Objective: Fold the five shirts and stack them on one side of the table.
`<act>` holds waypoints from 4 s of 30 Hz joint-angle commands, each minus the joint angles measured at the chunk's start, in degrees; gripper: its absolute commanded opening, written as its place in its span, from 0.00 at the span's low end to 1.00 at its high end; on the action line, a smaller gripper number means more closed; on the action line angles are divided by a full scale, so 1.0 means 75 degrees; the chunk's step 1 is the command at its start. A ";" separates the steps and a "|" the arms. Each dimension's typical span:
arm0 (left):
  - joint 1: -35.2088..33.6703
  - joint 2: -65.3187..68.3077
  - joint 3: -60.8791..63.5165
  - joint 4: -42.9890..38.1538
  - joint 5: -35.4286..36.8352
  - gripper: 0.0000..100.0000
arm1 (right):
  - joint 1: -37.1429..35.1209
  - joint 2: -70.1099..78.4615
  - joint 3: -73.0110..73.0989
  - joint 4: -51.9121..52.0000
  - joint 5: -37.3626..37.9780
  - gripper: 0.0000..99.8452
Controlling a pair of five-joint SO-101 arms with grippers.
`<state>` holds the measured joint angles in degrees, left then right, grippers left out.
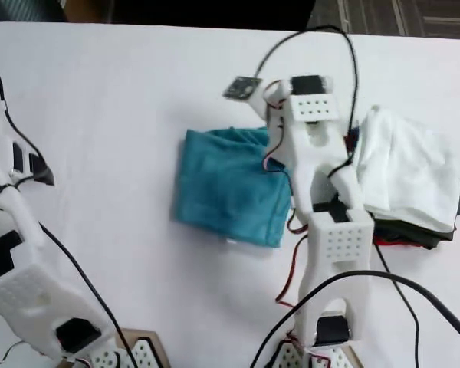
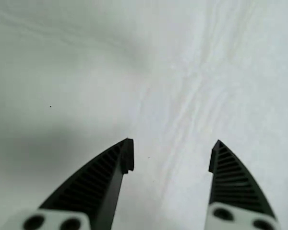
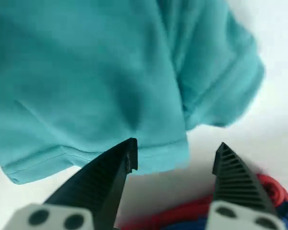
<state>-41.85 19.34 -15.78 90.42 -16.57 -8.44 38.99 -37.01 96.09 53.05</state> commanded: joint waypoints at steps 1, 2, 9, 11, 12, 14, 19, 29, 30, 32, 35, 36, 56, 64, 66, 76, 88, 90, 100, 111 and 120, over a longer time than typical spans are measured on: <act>0.0082 -0.0527 -0.0029 -0.0105 -0.0070 0.27 | 0.0158 -0.0147 -0.0023 -0.0111 0.0023 0.26; 0.0082 -0.0527 -0.0029 -0.0105 -0.0070 0.27 | 0.0158 -0.0041 -0.0023 -0.0111 0.0023 0.26; 0.0070 -0.0527 -0.0029 -0.0105 -0.0070 0.27 | 0.0029 0.0604 -0.0023 -0.0498 0.0023 0.26; 0.0059 -0.0527 -0.0029 -0.0105 -0.0070 0.27 | 0.0018 0.0709 -0.0023 -0.0545 0.0023 0.26; 0.0059 -0.0527 -0.0029 -0.0105 -0.0070 0.27 | 0.0029 0.0721 -0.0023 -0.0545 0.0023 0.25; 0.0059 -0.0527 -0.0029 -0.0105 -0.0070 0.27 | 0.0053 0.0697 -0.0047 -0.0545 0.0023 0.18; 0.0082 -0.0527 -0.0029 -0.0105 -0.0059 0.27 | 0.0158 0.0686 -0.0996 -0.0322 0.0000 0.04; 0.0070 -0.0527 -0.0029 -0.0105 -0.0059 0.27 | -0.0006 0.0756 -0.2755 0.0135 0.0012 0.02; 0.0070 -0.0527 -0.0029 -0.0105 -0.0059 0.27 | -0.0053 0.0768 -0.2766 0.0088 0.0012 0.02; 0.0059 -0.0527 -0.0029 -0.0105 -0.0059 0.27 | -0.0135 0.0815 -0.2708 -0.0264 0.0012 0.02; 0.0070 -0.0539 -0.0029 -0.0105 -0.0059 0.27 | -0.0205 0.1178 -0.2778 -0.0651 0.0012 0.02; 0.0070 -0.0539 -0.0029 -0.0105 -0.0059 0.27 | -0.0217 0.1330 -0.2778 -0.0756 0.0012 0.02; 0.0070 -0.0539 -0.0029 -0.0105 -0.0059 0.27 | -0.1776 0.1248 -0.3587 -0.0076 -0.0047 0.27; 0.0047 -0.0539 -0.0029 -0.0047 -0.0070 0.27 | -0.1670 0.2186 -0.3305 -0.1412 -0.0023 0.32; 0.0047 -0.0539 -0.0029 -0.0035 -0.0059 0.27 | -0.1659 0.2409 -0.3305 -0.1506 -0.0012 0.32; 0.0070 -0.0563 -0.0029 0.0047 -0.0012 0.27 | -0.1389 0.3335 -0.3317 -0.1834 0.0012 0.32; 0.0082 -0.0610 -0.0064 0.0141 0.0141 0.27 | -0.1588 0.3663 -0.3516 0.0264 0.1711 0.11; 0.0094 -0.0610 -0.0064 0.0141 0.0141 0.27 | -0.1448 0.3675 -0.3516 0.0275 0.1594 0.01; 0.0047 -0.0610 -0.0064 0.0223 0.0105 0.27 | -0.1108 0.2245 -0.0774 0.0299 0.1289 0.02; 0.0328 -0.0598 -0.0053 0.0070 0.0141 0.27 | -0.0826 -0.1952 0.3235 -0.1401 0.0516 0.02; 0.0985 -0.0539 -0.0029 0.0059 0.0152 0.27 | -0.0217 -0.4425 0.3470 -0.1471 -0.0434 0.02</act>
<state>-36.48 19.34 -15.78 91.65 -15.87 -11.52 14.46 -10.99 85.54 50.59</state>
